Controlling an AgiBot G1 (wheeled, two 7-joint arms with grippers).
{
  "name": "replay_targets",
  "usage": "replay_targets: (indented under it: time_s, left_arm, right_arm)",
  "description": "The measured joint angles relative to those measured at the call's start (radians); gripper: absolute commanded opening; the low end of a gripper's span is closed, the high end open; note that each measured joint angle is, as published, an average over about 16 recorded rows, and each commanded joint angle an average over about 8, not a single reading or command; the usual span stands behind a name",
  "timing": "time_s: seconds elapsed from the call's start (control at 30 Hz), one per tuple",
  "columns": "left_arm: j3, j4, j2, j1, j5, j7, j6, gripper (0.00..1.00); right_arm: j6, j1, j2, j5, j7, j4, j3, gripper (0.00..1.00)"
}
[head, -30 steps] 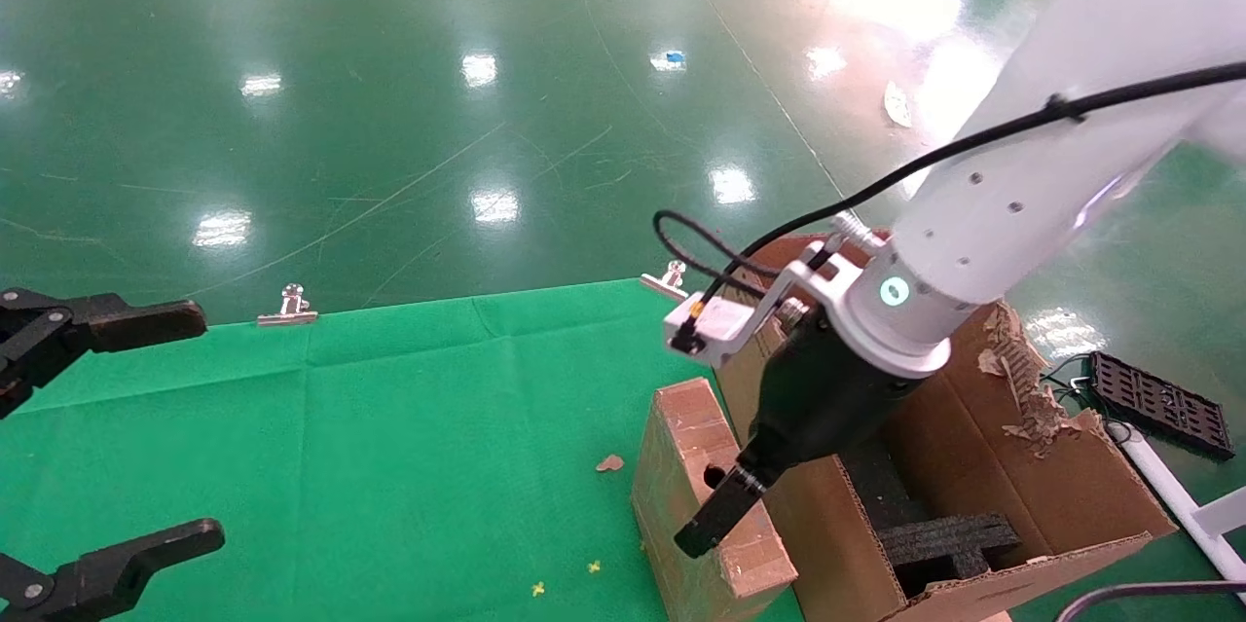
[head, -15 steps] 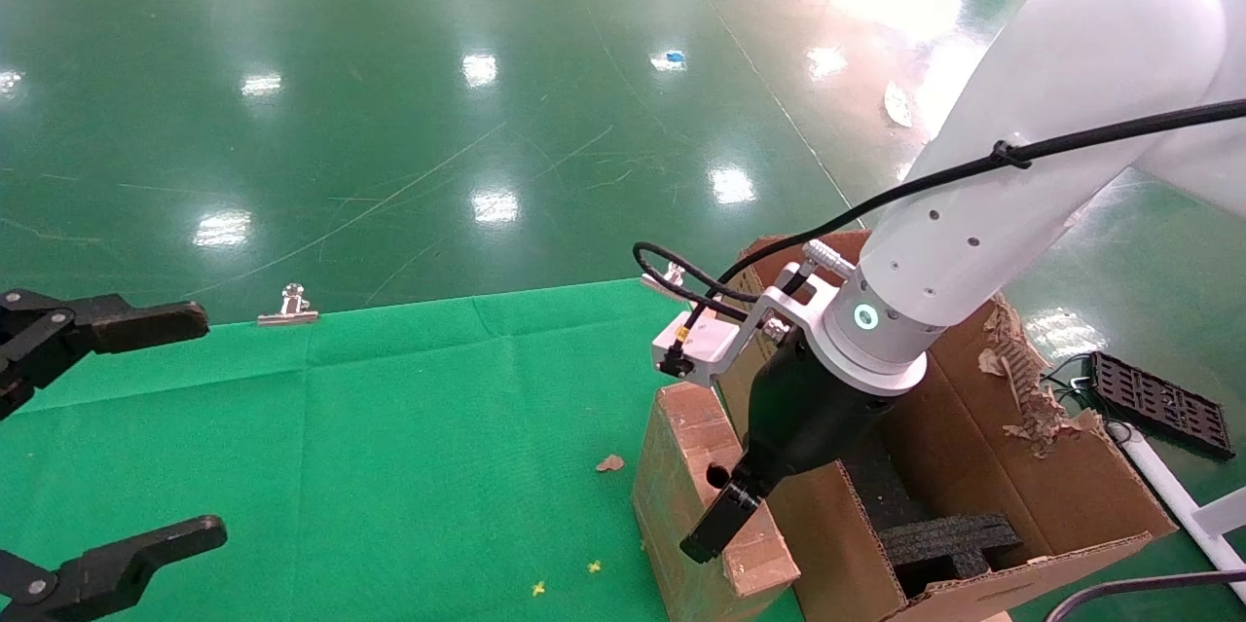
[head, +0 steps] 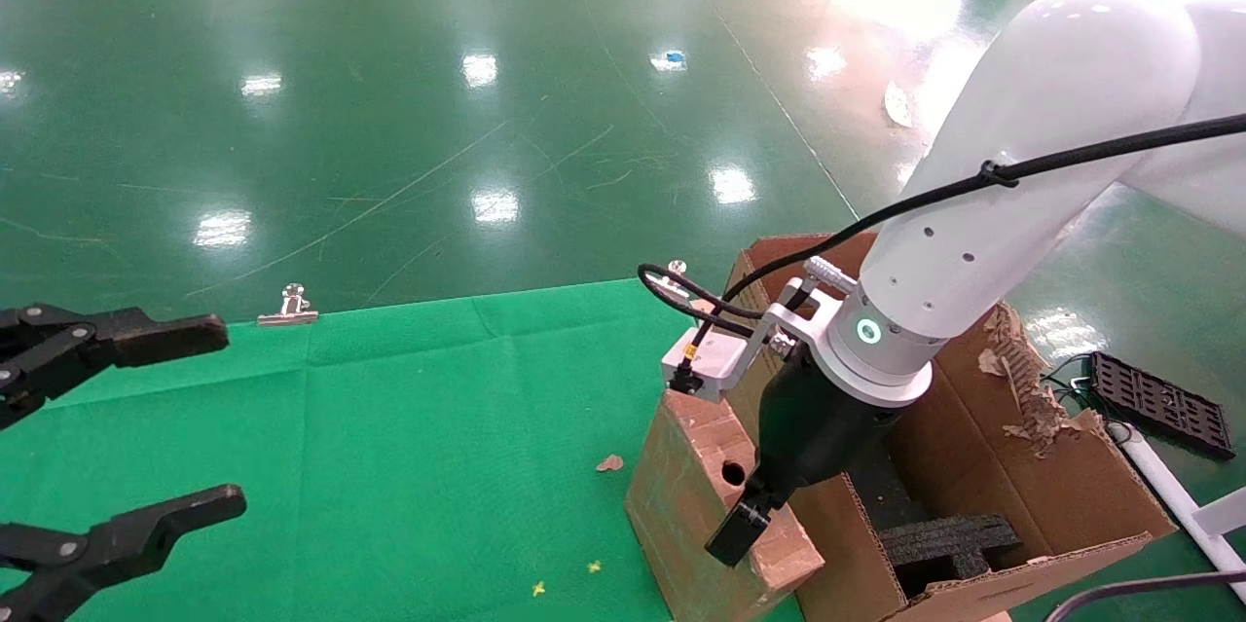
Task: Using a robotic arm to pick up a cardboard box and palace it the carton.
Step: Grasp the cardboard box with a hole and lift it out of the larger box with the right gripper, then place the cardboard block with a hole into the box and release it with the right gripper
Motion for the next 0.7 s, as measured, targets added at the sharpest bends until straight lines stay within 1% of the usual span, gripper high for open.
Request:
replay_targets:
  time_s: [0.17, 0.37, 0.53, 0.7]
  left_arm:
    - [0.000, 0.000, 0.000, 0.000, 0.000, 0.000, 0.000, 0.00]
    - [0.001, 0.000, 0.000, 0.000, 0.000, 0.000, 0.000, 0.00]
    - [0.001, 0.000, 0.000, 0.000, -0.001, 0.001, 0.000, 0.00]
    - [0.001, 0.000, -0.001, 0.000, -0.001, 0.001, -0.001, 0.00]
  right_arm:
    - [0.026, 0.014, 0.036, 0.014, -0.041, -0.006, 0.023, 0.00]
    - [0.073, 0.068, 0.120, 0.061, -0.151, -0.046, 0.092, 0.00]
    - [0.098, 0.143, 0.200, 0.092, -0.269, -0.133, 0.160, 0.00]
    - [0.094, 0.226, 0.270, 0.085, -0.376, -0.260, 0.209, 0.00]
